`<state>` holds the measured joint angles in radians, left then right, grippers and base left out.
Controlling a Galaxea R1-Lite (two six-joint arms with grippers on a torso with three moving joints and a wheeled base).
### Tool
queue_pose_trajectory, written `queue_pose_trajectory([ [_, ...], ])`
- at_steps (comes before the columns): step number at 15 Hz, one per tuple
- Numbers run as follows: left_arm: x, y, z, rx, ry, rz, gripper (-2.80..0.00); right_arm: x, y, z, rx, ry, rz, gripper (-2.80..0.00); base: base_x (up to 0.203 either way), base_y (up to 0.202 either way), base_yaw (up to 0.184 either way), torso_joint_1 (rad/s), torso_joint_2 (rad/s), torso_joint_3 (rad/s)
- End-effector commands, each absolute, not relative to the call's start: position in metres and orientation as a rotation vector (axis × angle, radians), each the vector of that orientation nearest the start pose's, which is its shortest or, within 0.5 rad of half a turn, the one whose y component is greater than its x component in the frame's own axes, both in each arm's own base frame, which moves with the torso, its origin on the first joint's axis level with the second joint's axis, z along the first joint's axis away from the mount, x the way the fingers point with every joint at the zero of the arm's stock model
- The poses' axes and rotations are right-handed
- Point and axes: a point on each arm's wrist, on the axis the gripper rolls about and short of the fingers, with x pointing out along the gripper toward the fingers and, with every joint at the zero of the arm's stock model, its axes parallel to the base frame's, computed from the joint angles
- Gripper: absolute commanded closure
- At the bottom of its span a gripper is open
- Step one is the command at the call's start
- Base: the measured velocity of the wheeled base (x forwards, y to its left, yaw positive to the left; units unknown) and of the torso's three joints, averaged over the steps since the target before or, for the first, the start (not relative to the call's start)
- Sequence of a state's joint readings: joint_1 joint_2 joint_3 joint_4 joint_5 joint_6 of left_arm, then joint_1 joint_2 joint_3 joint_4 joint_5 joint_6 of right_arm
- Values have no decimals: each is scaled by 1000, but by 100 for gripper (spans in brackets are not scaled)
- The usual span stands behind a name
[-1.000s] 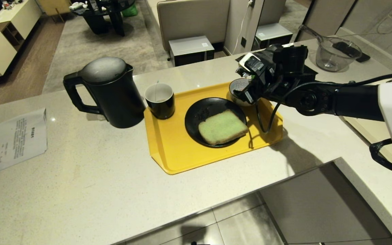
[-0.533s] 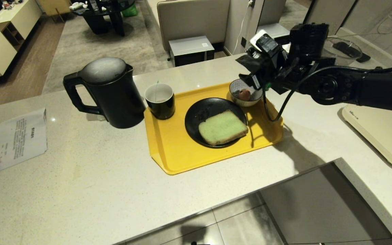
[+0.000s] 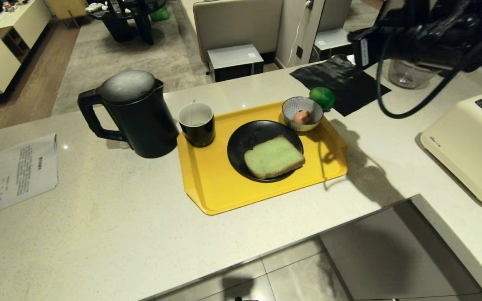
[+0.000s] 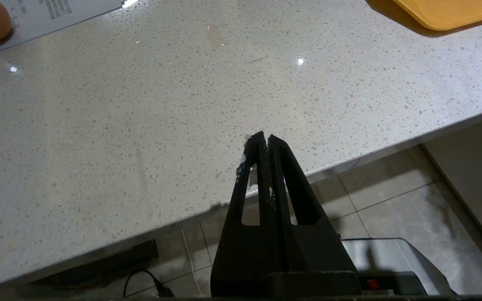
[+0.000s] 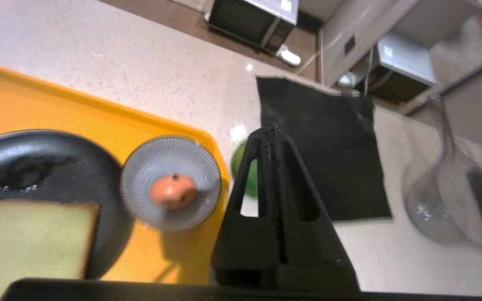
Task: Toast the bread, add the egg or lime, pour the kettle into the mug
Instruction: Pick up the kettle
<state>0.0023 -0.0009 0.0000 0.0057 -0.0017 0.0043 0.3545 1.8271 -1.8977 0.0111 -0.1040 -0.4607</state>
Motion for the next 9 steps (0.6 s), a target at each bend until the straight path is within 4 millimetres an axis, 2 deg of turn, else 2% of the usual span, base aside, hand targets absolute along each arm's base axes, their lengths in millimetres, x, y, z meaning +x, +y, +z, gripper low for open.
queue_pose_trajectory([
  [1, -23, 0, 75, 5, 6, 2, 0, 270, 91, 413, -378, -132, 188, 0, 0, 0, 0, 0, 0, 0],
  [6, -23, 0, 75, 5, 6, 2, 0, 210, 32, 413, -250, -20, 21, 0, 0, 0, 0, 0, 0, 0],
  [9, -23, 0, 75, 5, 6, 2, 0, 165, 7, 397, -85, 179, -108, 0, 0, 0, 0, 0, 0, 0],
])
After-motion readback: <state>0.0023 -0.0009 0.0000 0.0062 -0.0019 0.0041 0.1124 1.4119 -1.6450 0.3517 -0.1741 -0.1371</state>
